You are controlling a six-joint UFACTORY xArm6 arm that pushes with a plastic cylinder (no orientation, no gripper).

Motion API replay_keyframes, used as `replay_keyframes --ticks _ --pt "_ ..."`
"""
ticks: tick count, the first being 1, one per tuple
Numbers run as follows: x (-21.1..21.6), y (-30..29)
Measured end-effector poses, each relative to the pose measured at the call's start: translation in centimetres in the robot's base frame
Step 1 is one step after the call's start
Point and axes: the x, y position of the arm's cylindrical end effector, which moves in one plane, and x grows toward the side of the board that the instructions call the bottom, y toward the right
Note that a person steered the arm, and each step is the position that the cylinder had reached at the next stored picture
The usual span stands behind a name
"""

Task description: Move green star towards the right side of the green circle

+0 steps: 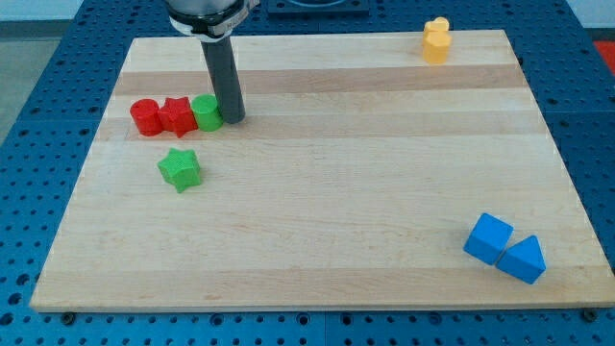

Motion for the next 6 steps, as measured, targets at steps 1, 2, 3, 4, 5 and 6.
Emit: replay_keyframes --ticks 1,2,3,4,5,6 --pt "0.4 0.0" --pt "3.9 1.2" --pt "5.3 0.3" --pt "5.3 -4.4" --pt "5.5 -9.4" --pt "6.3 -12.9"
